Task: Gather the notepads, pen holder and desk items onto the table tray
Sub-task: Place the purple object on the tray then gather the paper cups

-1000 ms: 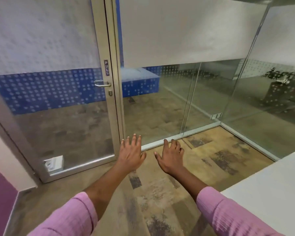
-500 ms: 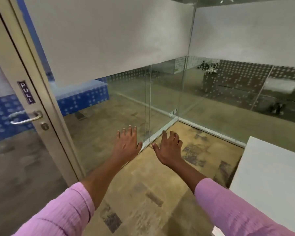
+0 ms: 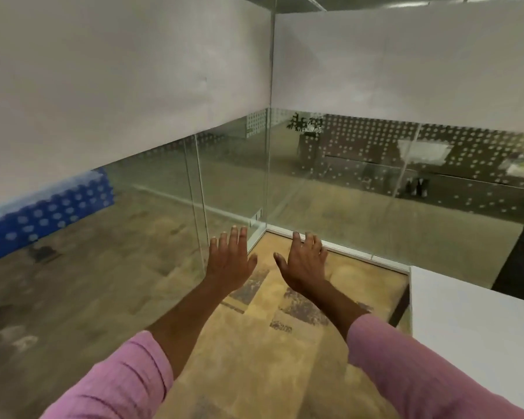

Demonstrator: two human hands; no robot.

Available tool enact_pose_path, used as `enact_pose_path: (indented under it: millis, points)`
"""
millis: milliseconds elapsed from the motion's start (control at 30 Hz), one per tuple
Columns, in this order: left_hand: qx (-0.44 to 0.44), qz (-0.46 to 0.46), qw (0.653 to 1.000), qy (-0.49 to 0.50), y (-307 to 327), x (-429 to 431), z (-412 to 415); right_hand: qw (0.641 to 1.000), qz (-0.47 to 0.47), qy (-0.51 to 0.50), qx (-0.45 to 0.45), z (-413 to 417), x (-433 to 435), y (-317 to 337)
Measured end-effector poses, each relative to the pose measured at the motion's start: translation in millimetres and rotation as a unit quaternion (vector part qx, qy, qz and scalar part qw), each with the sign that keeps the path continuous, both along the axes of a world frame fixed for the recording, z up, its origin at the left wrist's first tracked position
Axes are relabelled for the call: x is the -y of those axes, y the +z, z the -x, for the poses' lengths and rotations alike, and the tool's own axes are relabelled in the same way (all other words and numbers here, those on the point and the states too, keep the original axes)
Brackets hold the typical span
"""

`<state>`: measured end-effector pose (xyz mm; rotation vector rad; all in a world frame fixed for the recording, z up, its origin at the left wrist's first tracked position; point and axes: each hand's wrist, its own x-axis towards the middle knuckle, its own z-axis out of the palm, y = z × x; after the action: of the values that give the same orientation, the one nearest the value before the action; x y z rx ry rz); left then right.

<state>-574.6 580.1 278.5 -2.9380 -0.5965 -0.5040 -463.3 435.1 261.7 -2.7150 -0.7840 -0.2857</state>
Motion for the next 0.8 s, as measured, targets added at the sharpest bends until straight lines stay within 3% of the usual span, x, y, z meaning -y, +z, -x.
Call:
enact_pose_path:
  millis: [500,800]
  points:
    - [-0.036,0.008,0.985,-0.166,-15,-104,-360,0.988,-0.002,-0.147,-0.041,-282,-65,-10]
    - [-0.059,0.002,0.956,-0.287,-9,-94,-554,0.962,-0.014,-0.270,-0.043,-434,-52,-11]
